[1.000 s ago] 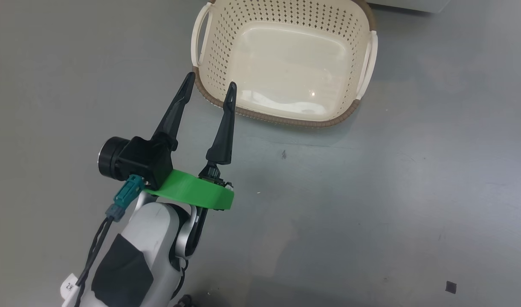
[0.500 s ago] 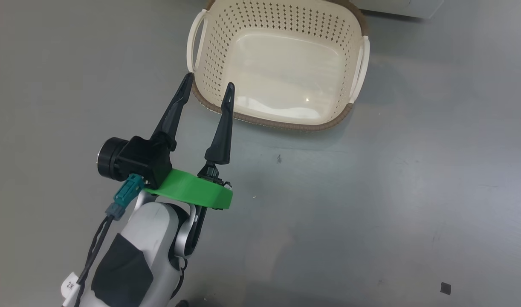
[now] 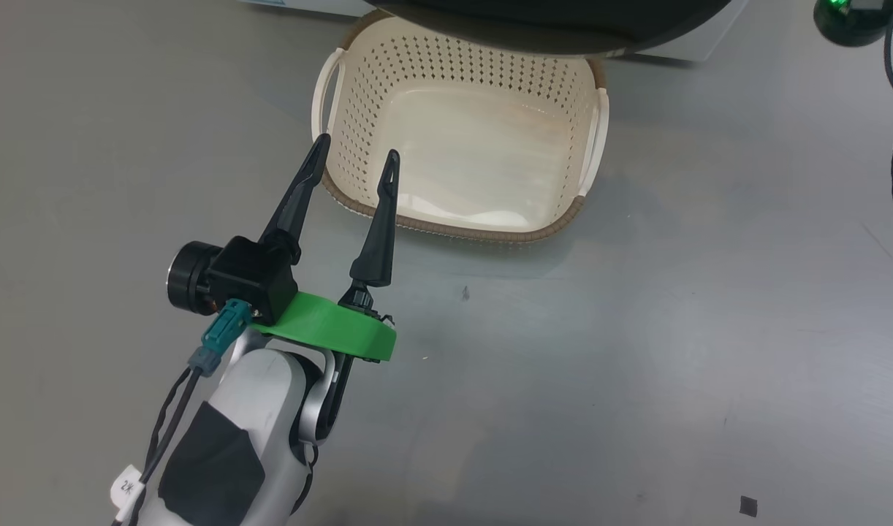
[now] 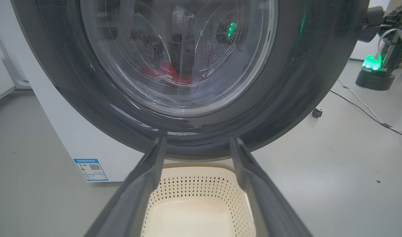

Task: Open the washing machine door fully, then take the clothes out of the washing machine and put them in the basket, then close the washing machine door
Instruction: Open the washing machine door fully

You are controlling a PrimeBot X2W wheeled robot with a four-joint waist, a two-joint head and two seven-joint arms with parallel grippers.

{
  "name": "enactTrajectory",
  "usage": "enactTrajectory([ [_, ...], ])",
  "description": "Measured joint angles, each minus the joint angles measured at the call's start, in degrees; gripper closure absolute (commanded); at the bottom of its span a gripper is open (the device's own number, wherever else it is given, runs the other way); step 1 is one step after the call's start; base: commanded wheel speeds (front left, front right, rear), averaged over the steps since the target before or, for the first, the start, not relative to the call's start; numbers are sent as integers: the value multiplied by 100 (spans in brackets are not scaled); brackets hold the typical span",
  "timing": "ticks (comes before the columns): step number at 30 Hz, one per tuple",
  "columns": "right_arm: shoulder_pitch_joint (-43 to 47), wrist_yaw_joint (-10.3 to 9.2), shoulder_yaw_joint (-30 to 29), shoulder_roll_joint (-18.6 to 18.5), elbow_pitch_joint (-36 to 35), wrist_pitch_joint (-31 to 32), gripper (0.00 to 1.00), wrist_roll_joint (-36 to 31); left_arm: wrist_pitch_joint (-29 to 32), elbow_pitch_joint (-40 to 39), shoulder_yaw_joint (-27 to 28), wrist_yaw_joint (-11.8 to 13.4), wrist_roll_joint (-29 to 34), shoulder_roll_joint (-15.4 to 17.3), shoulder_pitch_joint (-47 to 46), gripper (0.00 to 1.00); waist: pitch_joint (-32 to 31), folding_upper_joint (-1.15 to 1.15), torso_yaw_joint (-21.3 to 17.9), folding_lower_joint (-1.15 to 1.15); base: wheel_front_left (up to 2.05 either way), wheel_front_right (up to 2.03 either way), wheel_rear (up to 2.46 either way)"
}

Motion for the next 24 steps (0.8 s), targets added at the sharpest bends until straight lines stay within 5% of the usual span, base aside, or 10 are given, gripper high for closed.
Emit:
enactTrajectory([
  [24,1404,187,143,591,208,404,100,316,1,391,79,8,122,3,499,0,-972,0,-80,0,0,0,0],
])
